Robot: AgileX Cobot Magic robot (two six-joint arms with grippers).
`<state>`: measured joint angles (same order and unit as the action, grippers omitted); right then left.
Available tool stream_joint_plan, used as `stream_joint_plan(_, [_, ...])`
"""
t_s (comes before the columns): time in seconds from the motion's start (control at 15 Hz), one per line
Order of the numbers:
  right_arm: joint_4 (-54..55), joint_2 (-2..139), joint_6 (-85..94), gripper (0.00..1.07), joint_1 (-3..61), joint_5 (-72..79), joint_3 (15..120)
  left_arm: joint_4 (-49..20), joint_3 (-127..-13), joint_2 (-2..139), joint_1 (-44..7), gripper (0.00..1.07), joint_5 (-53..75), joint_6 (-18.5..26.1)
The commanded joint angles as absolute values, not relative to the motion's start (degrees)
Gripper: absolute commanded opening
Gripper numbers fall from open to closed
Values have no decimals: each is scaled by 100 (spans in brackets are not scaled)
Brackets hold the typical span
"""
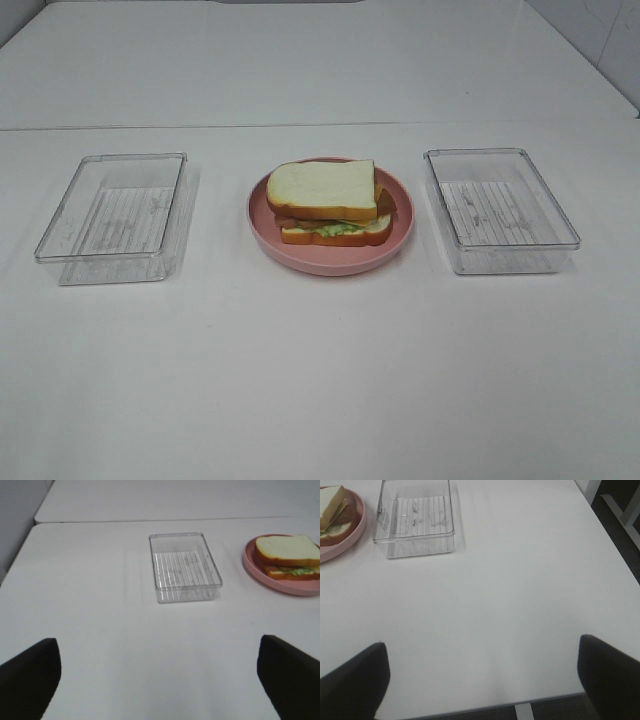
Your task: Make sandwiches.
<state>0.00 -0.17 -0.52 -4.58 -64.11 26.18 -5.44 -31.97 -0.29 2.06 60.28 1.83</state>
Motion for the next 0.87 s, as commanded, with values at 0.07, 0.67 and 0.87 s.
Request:
stream_joint_plan(0.07, [0,-155,0,99,-493,-6388,2647,-636,-2968,-74,229,102,6159,264])
stream_joint_plan(0.67, [0,-155,0,99,-493,-6388,2647,-613,-2968,-74,229,102,6159,223])
stream_joint_plan(0.87, [0,-155,0,99,-493,-6388,2647,-613,-2968,-63,229,102,6159,223])
